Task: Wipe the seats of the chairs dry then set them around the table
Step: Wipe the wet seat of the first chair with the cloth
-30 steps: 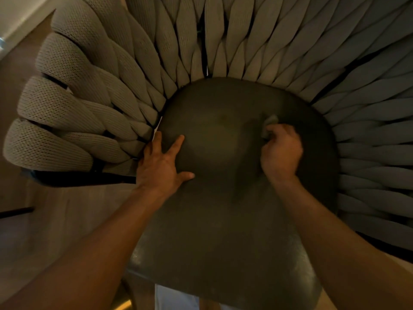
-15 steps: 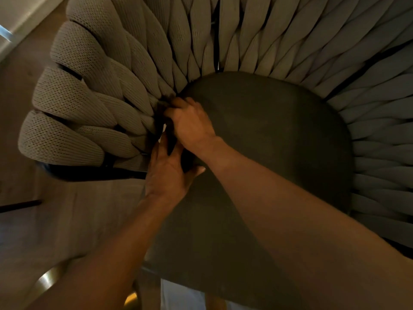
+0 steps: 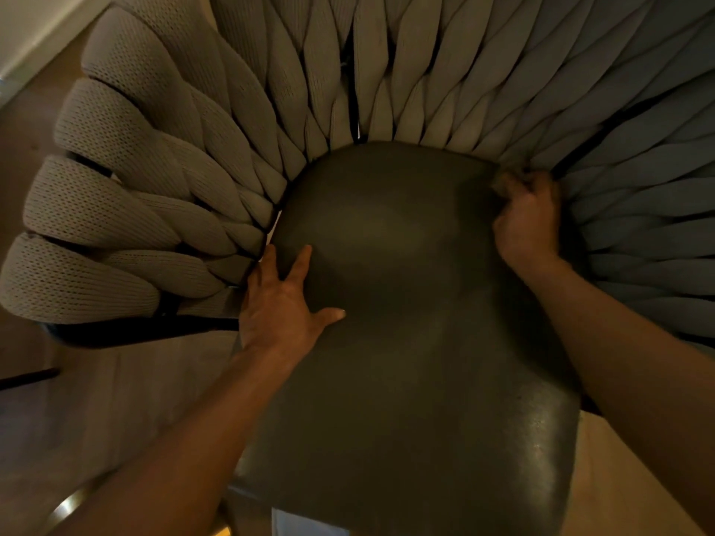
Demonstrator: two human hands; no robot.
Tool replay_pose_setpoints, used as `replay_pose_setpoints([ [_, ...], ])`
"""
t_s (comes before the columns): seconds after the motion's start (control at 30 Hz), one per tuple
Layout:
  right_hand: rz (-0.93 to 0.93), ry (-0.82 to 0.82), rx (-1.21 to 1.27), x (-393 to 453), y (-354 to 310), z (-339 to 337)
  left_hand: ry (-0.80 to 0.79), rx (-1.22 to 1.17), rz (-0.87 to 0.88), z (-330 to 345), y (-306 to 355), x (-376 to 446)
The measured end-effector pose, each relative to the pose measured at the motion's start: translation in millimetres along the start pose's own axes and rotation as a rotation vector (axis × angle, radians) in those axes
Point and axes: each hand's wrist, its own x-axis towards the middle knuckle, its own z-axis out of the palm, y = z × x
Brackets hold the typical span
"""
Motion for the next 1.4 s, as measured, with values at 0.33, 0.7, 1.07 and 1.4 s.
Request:
replay_pose_setpoints([
  [0.33, 0.043, 0.000, 0.074, -15, -72, 17, 0.018, -0.027, -0.008, 1, -3, 1],
  [0.7, -0.689, -0.164, 0.129, -134, -106, 29, 0.079, -0.012, 0.048, 18, -13, -2],
  [1.07, -0.124, 0.101, -0.076, -29, 47, -2, 0.026, 0.179, 0.130, 58, 8, -76],
  [1.4, -0.035, 0.049, 0.079, -145, 54, -13, -0.044, 0.192, 0.052, 113, 31, -160],
])
